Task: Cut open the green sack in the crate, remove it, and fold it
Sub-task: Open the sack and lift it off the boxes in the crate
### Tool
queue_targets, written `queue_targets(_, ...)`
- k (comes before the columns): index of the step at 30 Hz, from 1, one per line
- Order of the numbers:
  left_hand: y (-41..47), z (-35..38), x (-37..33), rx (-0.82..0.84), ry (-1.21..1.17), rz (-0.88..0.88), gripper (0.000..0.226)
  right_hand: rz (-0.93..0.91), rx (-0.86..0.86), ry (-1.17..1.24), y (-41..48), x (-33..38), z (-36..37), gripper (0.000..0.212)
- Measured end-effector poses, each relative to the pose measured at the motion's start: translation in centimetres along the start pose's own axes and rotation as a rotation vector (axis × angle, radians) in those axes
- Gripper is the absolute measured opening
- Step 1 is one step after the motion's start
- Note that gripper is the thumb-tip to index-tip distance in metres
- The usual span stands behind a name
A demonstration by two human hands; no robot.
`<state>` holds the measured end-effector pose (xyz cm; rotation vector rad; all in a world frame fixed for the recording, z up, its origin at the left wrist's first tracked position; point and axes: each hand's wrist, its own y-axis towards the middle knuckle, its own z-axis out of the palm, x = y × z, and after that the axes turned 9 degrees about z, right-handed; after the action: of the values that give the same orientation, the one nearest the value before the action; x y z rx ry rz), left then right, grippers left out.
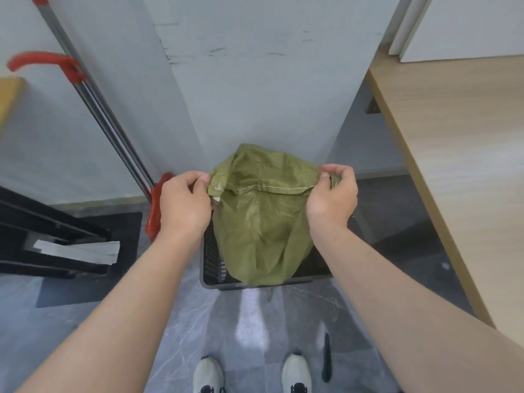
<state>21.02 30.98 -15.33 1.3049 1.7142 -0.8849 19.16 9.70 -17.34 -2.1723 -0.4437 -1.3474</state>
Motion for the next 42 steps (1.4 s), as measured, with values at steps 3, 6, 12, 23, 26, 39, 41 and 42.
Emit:
queue_targets(3,0.1,-0.1,-0.7,-0.051,-0.020,-0.018,0.031,0.014,0.014,-0.032,0.1,0.6,-0.4,0.015)
queue_targets(6,-0.8,-0.1,-2.3,-0.031,0.064,0.047,0.028,0.029,0.033,-0.043,-0.4,1.6,-0.9,0.016)
queue_targets(12,-2.3,-0.4,-5.0,0.026,0.073,0.040,0.028,0.088,0.120,-0.089,-2.1,3.7,-2.1,0.023)
queue_targets(23,-1.8,-2.0,-10.3,-0.044,0.099,0.099,0.027,-0.019,0.169,-0.135,-2.9,8.1,-4.7,0.034)
queue_targets(26,-2.3,-2.7,-10.9,-0.081,0.075,0.103,0.025,-0.050,0.166,-0.117,-2.9,8.4,-5.4,0.034)
queue_targets(39,-2.4,-3.1,-13.8,-0.210,-0.130,0.196,0.025,-0.175,0.209,0.047,-3.9,11.0,-5.3,0.033)
queue_targets(41,-2.2,-3.1,-14.6,-0.181,-0.145,0.182,0.022,-0.172,0.259,0.024,-4.2,12.1,-5.5,0.031)
queue_targets(42,-2.2,-3.3,-15.0,-0.175,-0.148,0.163,0.021,-0.167,0.273,0.015,-4.3,12.7,-5.7,0.030)
